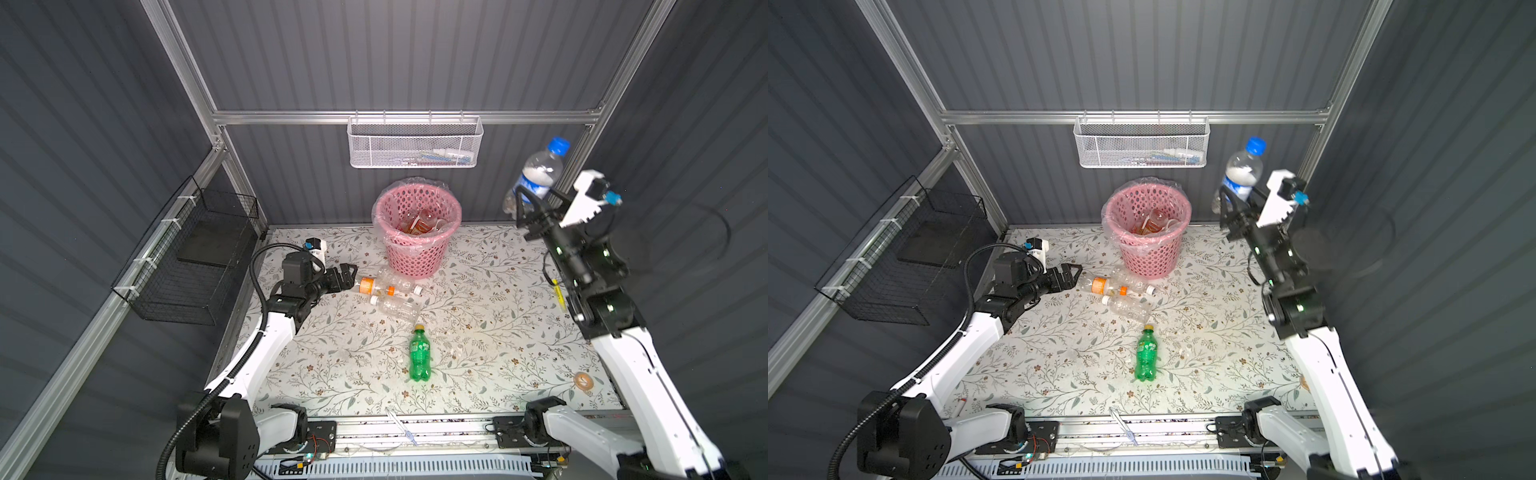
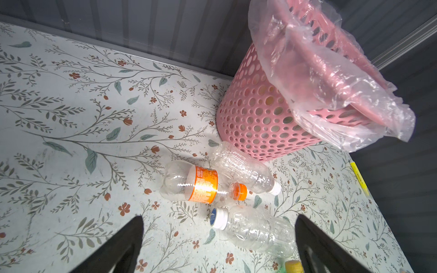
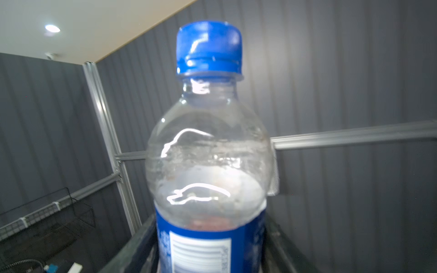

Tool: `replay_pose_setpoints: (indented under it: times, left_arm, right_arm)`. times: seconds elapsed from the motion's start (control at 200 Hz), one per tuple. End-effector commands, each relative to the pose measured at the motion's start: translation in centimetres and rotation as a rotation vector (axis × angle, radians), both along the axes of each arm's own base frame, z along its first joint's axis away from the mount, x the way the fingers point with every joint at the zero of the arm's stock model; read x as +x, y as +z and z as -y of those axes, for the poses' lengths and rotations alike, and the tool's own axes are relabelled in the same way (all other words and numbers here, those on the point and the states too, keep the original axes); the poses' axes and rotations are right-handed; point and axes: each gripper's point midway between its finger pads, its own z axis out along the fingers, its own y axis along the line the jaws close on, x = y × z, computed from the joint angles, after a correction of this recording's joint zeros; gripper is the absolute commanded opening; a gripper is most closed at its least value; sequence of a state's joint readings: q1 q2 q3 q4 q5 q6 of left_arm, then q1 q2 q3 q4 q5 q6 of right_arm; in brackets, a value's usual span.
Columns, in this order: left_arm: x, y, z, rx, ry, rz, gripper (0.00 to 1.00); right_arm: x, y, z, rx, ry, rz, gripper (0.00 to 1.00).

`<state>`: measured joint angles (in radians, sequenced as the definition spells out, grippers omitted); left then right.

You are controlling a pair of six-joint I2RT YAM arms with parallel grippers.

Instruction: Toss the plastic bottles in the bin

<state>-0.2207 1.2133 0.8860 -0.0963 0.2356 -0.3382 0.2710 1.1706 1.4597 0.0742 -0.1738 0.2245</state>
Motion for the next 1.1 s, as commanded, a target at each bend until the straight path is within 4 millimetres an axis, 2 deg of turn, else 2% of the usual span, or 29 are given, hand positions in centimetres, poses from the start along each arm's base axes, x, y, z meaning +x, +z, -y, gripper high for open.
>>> replay_pose_setpoints:
  times: [0.0,0.03,0.11,0.205,0.365,0.505,0.585,0.735,0.886,0.921,0.946,1.001,1.096]
  left_arm:
    - [-1.3,-0.2,1.3,0.074,-0.071,0.013,1.0]
    - [-1.6,-0.3,1.6,0.102,-0.09,0.011,1.0]
    - [-2.3,-0.6,2.1,0.183,-0.131,0.001,1.0]
    - [-2.8,-1.3,2.0,0.253,-0.167,-0.021,1.0]
    - [-3.4,-2.2,2.2,0.306,-0.212,-0.039,1.0]
    - [-4.1,-2.6,4.0,0.303,-0.278,-0.055,1.0]
    - [-4.8,-2.9,5.4,0.321,-0.311,-0.06,1.0]
    - [-7.3,-3.7,8.7,0.321,-0.361,-0.108,1.0]
    - [-10.9,-5.9,12.3,0.296,-0.386,-0.197,1.0]
    - [-11.6,-6.5,13.2,0.297,-0.394,-0.223,1.0]
    - [-12.0,-6.8,13.7,0.294,-0.387,-0.243,1.0]
    - [-12.9,-7.7,15.0,0.29,-0.402,-0.28,1.0]
    - [-14.1,-9.5,16.8,0.29,-0.416,-0.366,1.0]
  right_arm:
    - [6.8,-7.5,-4.8,-0.176,0.104,-0.386,0.68]
    - [8.0,-9.6,-5.6,-0.216,0.13,-0.487,0.74]
    - [9.4,-11.6,-6.5,-0.266,0.145,-0.633,0.99]
    - [9.8,-12.2,-6.0,-0.265,0.114,-0.657,0.99]
    - [8.8,-10.9,-3.1,-0.186,0.033,-0.611,0.99]
    - [7.5,-11.4,0.0,-0.127,-0.033,-0.611,0.99]
    - [6.5,-12.8,1.8,-0.089,-0.075,-0.625,0.99]
    - [4.6,-17.3,6.1,0.006,-0.185,-0.694,0.99]
    - [2.3,-22.9,10.3,0.115,-0.315,-0.775,0.99]
    - [2.0,-25.0,10.8,0.135,-0.335,-0.818,0.99]
    - [1.2,-25.0,11.2,0.154,-0.341,-0.81,0.99]
    - [0.5,-27.2,11.7,0.184,-0.36,-0.857,0.99]
    - [0.1,-29.1,12.1,0.216,-0.37,-0.88,0.99]
